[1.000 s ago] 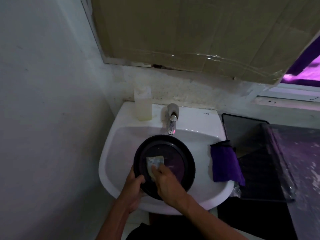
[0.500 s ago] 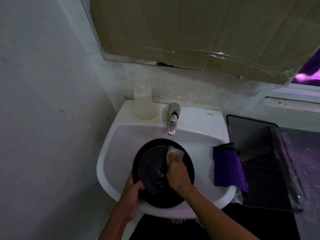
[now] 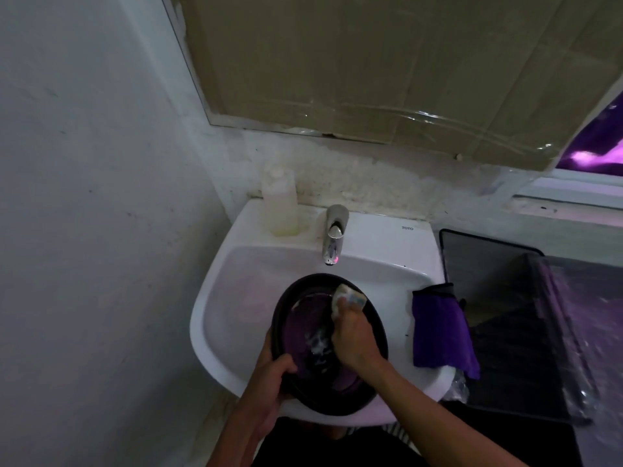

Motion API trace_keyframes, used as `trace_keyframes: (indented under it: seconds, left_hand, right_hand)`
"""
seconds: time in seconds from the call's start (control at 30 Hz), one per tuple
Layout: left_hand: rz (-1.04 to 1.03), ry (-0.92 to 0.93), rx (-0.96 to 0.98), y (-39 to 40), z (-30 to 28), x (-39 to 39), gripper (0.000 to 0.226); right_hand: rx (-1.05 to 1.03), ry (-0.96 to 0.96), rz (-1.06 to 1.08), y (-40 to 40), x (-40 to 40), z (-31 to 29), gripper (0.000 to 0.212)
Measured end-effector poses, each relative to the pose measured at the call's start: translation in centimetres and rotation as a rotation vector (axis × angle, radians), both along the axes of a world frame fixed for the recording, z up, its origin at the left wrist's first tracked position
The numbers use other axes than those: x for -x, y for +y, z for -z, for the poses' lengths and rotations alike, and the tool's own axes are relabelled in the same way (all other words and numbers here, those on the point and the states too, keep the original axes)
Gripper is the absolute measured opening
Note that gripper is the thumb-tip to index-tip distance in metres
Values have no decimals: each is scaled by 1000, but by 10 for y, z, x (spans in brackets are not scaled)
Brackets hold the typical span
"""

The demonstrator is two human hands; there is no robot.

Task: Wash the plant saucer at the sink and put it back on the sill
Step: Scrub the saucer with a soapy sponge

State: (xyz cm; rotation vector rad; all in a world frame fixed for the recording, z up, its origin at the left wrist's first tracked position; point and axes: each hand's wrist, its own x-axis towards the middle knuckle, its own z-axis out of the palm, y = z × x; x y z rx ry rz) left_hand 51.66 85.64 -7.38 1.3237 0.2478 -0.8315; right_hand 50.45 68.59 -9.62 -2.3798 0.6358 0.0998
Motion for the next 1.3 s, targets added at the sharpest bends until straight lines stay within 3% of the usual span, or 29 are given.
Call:
trace_keyframes:
  seconds: [0.07, 0.17, 0.23, 0.33, 0.4, 0.47, 0.57, 0.67, 0.73, 0.87, 0.93, 1.0, 1.1, 1.2, 1.3]
  left_hand:
    - [24, -29, -26, -2, -5, -3, 68]
    - [-16, -39, -5, 2, -8, -10, 64]
    - [-18, -61, 11, 8, -13, -12, 63]
    - [13, -110, -44, 12, -20, -9, 73]
    - [57, -133, -72, 12, -24, -5, 75]
    - [103, -152, -107, 10, -27, -2, 75]
    - [120, -163, -144, 11, -30, -1, 73]
    - [23, -111, -95, 21, -32, -5, 70]
    - [11, -120, -65, 28, -36, -5, 70]
    - [69, -128, -67, 28, -40, -3, 77]
    - [68, -137, -88, 26, -39, -5, 77]
    - [12, -128, -89, 28, -38, -10, 74]
    - [-95, -80, -5, 40, -43, -17, 65]
    - [-151, -39, 53, 57, -49, -21, 38]
    - [-70, -64, 44, 59, -51, -18, 41]
  right_hand:
    - [-94, -113, -59, 19, -5, -6, 48]
    - [-167, -255, -432, 45, 1, -15, 52]
    - [-168, -266, -520, 35, 4, -14, 50]
    - [-141, -131, -265, 8, 7, -6, 51]
    - [-206, -58, -21, 2, 3, -6, 37]
    - [-276, -86, 78, 15, -3, -13, 30]
    - [-316, -238, -239, 49, -5, -29, 48]
    - [-297, -305, -546, 50, -2, -29, 48]
    - [-245, -302, -460, 36, -1, -23, 49]
    - [-208, -177, -9, 29, -16, -25, 43]
    - [-199, -256, -125, 47, -23, -39, 49]
    - [-202, -346, -410, 66, -21, -50, 52]
    - [-279, -325, -710, 64, 2, -55, 41]
    - [-103, -163, -782, 25, 21, -49, 53]
    - [41, -133, -629, -2, 9, -46, 64]
